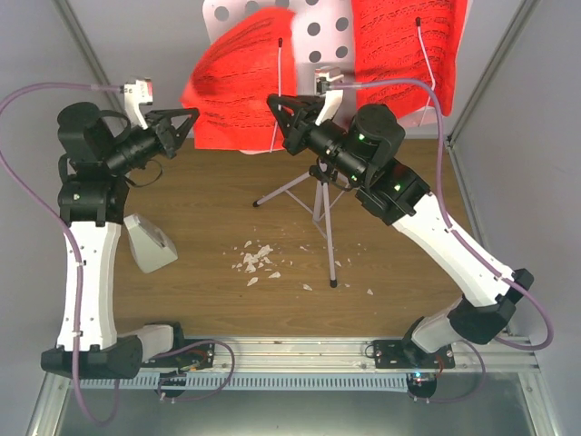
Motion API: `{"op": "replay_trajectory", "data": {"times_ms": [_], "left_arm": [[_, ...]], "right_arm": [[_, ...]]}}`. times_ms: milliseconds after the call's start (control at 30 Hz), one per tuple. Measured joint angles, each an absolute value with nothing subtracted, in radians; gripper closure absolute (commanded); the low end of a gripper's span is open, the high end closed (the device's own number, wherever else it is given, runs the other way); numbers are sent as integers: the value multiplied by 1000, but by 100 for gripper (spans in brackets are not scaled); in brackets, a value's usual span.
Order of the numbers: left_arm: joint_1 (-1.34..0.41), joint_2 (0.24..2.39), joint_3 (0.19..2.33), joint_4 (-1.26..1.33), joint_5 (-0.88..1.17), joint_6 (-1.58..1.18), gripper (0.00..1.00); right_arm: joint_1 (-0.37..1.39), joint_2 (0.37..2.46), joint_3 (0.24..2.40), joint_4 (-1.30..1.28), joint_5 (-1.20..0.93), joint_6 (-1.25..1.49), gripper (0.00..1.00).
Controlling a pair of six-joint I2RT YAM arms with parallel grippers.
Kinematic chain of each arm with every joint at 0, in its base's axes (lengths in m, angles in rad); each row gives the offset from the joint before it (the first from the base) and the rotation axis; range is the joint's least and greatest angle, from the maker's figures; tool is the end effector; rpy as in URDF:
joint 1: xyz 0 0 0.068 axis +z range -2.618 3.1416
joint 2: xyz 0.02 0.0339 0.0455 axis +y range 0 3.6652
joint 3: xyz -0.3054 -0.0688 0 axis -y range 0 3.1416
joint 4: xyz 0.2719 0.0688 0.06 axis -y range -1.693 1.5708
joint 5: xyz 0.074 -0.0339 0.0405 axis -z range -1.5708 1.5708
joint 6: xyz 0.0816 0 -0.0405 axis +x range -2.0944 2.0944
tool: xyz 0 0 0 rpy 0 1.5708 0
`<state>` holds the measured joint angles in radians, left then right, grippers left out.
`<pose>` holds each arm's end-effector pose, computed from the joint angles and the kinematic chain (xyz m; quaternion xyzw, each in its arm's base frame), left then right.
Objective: Pack up the instrument practice props
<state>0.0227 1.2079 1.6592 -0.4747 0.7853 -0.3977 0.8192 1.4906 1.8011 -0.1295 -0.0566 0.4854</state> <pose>0.2630 -0.0517 0.5685 0.1236 0.7021 -0.3893 0.5833 0.2623 0.2874 0.5861 -0.1278 0.6275 0.4805 0.5992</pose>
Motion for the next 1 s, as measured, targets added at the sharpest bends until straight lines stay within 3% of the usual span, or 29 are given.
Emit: {"op": "replay_trajectory", "data": {"times_ms": [467,900,1000], "left_arm": [[267,1063,1471,-472,774,-464,100],[304,944,1142,-526,728,-427,100],[304,973,1116,-570,725,-381,100]], "right_arm": [[818,1491,1795,-115,-56,471,97],[807,1388,1659,-68,-51,480,6],[804,1351,1627,-47,-71,480,0]]}}
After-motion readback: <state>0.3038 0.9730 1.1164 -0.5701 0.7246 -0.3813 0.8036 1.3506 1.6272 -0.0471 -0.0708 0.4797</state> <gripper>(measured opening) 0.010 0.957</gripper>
